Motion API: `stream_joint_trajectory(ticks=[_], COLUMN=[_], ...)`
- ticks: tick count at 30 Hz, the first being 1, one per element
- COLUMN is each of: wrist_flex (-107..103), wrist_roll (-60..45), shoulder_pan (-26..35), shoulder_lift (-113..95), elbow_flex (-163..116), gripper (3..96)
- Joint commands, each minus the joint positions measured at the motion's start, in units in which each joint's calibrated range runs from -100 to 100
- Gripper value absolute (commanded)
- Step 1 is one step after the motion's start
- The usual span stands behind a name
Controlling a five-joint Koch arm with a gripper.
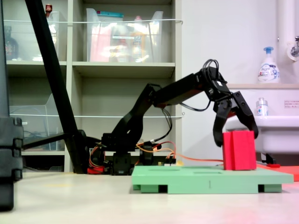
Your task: Put the cross columnar block into the corresponding hole
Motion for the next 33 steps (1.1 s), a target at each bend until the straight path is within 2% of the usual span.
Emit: stream_joint_trajectory(ticks=[1, 9, 33], wrist_flex=[0.4, -1.1, -2.3], wrist_roll=[0.1, 0.1, -0.5], shoulder_pan=[1.0, 1.0, -0.5], shoulder_lift=[-8.3, -12.2, -6.7], elbow_flex=[3.0, 3.0, 2.9], gripper=[43.6, 43.4, 43.0])
